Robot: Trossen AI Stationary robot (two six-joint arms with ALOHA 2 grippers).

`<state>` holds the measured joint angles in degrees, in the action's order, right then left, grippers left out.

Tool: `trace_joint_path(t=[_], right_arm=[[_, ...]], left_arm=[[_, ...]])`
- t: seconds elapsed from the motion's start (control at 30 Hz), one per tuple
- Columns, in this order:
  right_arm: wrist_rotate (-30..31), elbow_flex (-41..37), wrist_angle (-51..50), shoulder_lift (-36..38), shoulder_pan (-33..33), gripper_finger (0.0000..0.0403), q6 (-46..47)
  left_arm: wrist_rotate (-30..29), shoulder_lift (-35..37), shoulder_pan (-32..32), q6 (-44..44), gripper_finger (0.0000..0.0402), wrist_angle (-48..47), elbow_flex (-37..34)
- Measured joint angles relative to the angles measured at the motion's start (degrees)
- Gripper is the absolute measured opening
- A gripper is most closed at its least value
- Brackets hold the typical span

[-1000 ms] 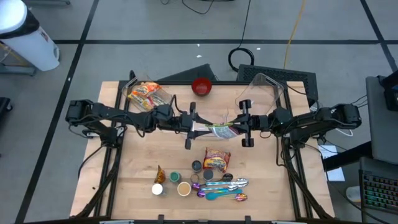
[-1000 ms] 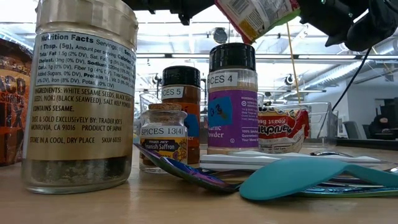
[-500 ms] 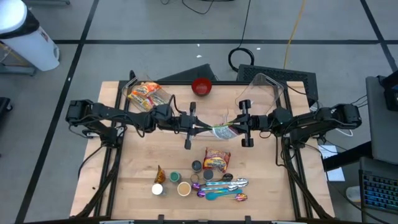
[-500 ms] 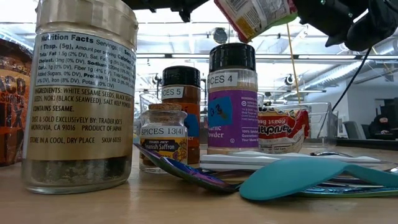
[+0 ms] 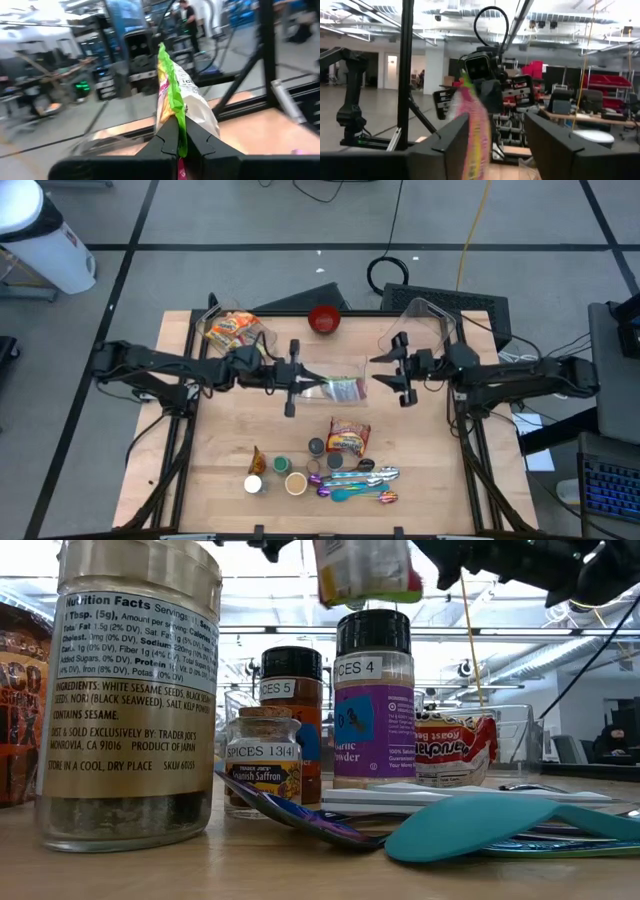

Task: Pick & Place Food Item
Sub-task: Put the green noodle pack into the left transparent bin

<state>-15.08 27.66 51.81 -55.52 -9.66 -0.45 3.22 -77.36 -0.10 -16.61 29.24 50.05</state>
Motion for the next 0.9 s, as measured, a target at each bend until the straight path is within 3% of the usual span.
trace_joint_path(t=[0.2,0.57,0.9], right_arm=[[0.0,0.0,-5.3,4.1,-0.2,0.0216,-0.2],[1.7,0.0,-6.8,4.1,-0.2,0.02,-3.6],[1.8,0.0,-6.3,4.0,-0.2,0.02,-3.7]], left_arm=[[-9.3,6.2,0.5,-3.2,0.0003,0.3,-5.6],[-31.5,22.6,0.4,-9.0,0.0003,0.7,-19.2],[-62.3,31.4,4.5,-15.5,0.0002,1.0,-30.7]])
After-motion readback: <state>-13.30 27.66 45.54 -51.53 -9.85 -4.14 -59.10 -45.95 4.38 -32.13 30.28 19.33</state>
